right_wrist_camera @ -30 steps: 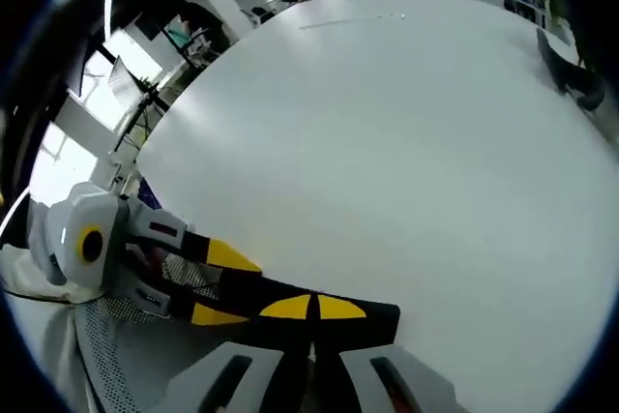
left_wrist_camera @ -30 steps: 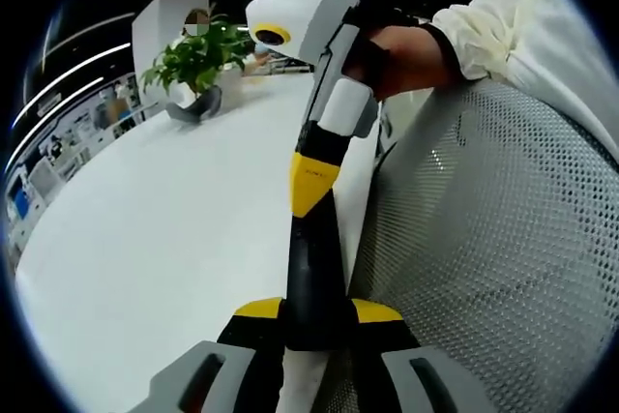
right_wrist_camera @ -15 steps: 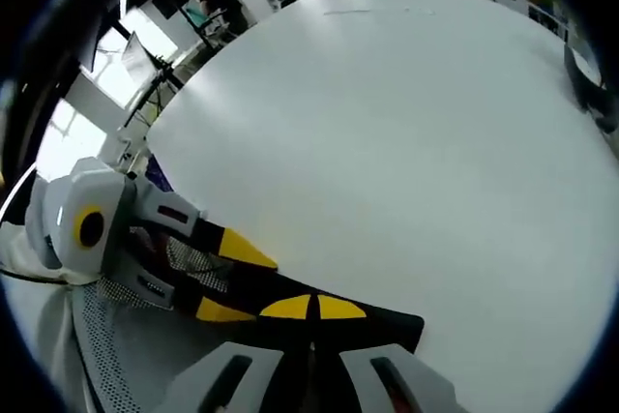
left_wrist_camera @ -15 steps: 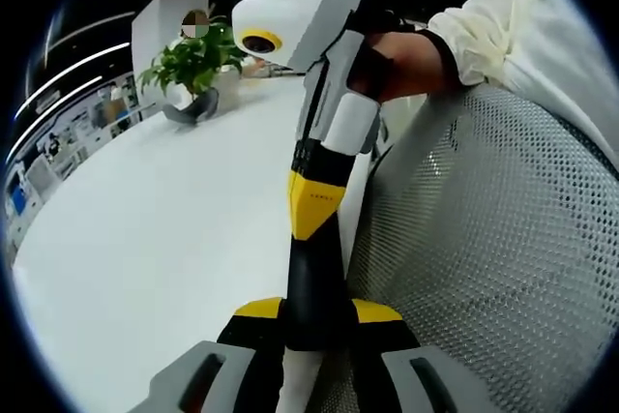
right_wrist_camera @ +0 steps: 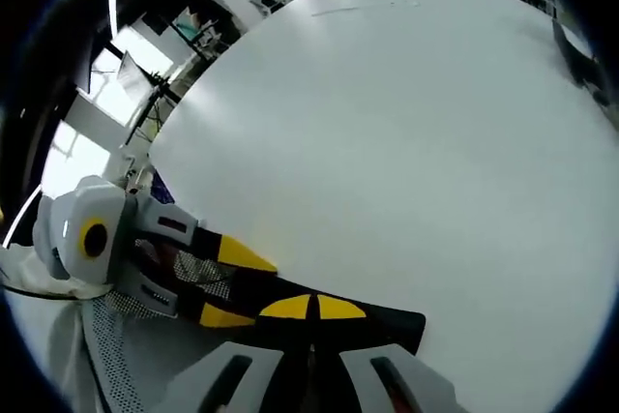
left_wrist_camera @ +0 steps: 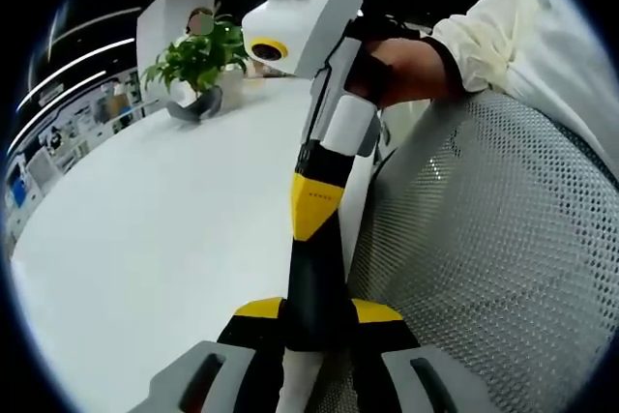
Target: Press the specified remote control buttons in sequence, fully releasing each button before pressing the next.
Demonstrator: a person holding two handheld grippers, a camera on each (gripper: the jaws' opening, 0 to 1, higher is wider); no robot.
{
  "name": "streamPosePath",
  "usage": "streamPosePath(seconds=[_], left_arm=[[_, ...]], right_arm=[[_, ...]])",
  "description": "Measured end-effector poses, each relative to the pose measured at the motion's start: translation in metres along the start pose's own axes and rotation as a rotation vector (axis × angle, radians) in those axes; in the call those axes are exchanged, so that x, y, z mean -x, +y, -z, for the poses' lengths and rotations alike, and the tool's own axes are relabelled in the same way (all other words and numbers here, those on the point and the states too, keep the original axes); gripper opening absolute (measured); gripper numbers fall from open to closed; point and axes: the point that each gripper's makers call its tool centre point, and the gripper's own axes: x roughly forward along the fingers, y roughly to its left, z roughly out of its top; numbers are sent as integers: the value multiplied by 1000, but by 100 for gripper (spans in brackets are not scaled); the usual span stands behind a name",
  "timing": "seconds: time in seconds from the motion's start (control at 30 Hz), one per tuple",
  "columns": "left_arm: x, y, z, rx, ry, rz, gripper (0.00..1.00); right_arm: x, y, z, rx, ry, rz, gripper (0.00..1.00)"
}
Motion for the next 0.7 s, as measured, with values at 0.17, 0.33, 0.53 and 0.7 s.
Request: streamPosePath(seconds=[0.17,0.33,0.53,0.7], left_arm=[[0,1,0,1,0,-6,25],[0,1,0,-2,0,-10,25],[0,0,0,-34,7,-14,24],[0,1,1,-37,9,-13,24]], right_arm=[[0,0,-1,30,-15,16,0],[-1,-1,-4,53,-34,31,0],[2,-26,-4,144,-21,190,0],[3,-25,-3,127,-11,173,0]])
